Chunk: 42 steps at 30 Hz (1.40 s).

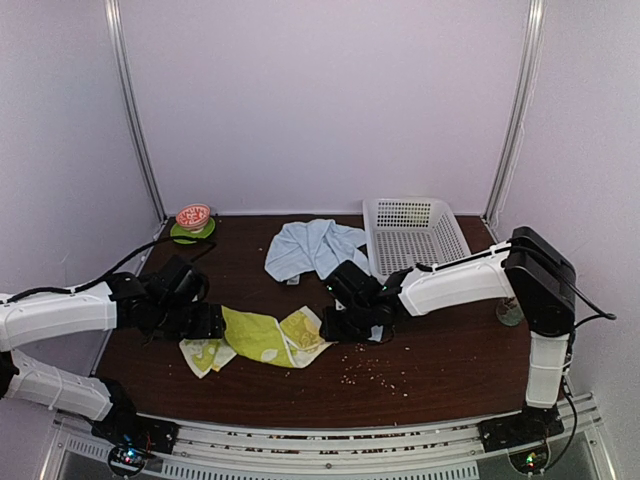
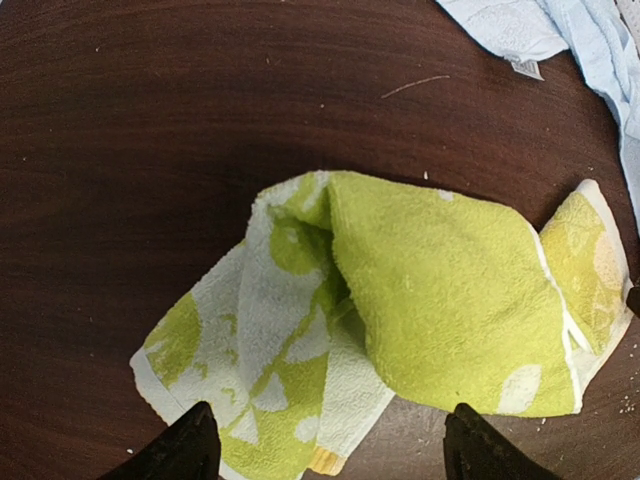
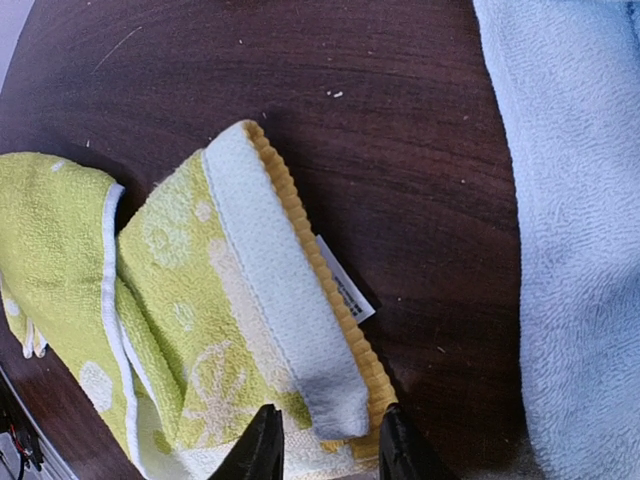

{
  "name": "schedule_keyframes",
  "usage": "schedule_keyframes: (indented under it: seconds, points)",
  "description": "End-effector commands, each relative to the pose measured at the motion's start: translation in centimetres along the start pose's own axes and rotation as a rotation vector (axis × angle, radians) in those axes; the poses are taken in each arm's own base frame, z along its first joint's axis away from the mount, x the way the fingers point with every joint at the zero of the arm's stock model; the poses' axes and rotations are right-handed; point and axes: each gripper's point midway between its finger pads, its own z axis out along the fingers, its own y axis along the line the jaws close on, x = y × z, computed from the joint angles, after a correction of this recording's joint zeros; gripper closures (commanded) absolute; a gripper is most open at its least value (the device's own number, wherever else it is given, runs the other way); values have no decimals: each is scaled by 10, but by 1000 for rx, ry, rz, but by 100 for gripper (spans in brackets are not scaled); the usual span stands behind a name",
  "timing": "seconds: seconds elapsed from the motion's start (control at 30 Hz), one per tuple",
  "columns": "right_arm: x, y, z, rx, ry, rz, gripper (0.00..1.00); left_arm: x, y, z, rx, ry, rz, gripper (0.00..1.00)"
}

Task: Roll the towels
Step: Pick up the towel from the center of the board, then adjust the towel at the center of the board.

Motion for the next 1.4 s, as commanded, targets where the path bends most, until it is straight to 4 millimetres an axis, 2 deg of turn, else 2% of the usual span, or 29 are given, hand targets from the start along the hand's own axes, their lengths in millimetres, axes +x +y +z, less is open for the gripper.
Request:
schedule_keyframes:
  seconds: [0.0, 0.23, 0.4, 0.5, 0.63, 0.73, 0.8, 0.97, 1.0, 1.07, 1.1, 1.2, 1.27, 1.3, 1.37]
  points:
    - [-2, 10, 4, -25, 0, 4, 67, -7, -7, 1, 27, -22, -4, 21]
    - [0, 10, 11, -27, 12, 15, 72, -6, -6, 1, 28, -23, -9, 21]
    - [1, 11, 12, -27, 18, 17, 89, -5, -5, 1, 27, -21, -8, 21]
    - [-2, 11, 7, -26, 8, 14, 100, -5, -5, 0, 29, -22, -9, 22]
    - [-14, 17, -11, -40, -34, 0, 100, -8, -3, -4, 22, -32, -11, 22]
    - [-37, 29, -46, -74, -119, -22, 100, -16, 0, -15, 15, -70, -19, 22]
    - [-56, 38, -80, -113, -201, -37, 100, -28, 2, -30, 19, -123, -22, 22]
    - [-100, 52, -187, -215, -409, -71, 100, -65, 2, -76, 46, -281, -23, 22]
    - [-105, 53, -210, -227, -452, -83, 100, -70, 1, -83, 53, -306, -20, 21]
    - [-108, 47, -241, -229, -511, -94, 100, -78, -1, -92, 68, -343, -10, 21]
    - [-105, 40, -255, -228, -530, -94, 100, -80, -2, -93, 69, -349, -2, 20]
    - [-82, 18, -258, -231, -523, -78, 100, -73, -6, -81, 82, -320, 8, 20]
    - [-58, -1, -243, -232, -485, -58, 100, -61, -11, -67, 104, -271, 11, 20]
    - [-38, -15, -225, -221, -436, -49, 100, -54, -14, -58, 118, -243, 14, 20]
    - [-10, -31, -205, -208, -362, -44, 100, -43, -17, -44, 132, -199, 10, 21]
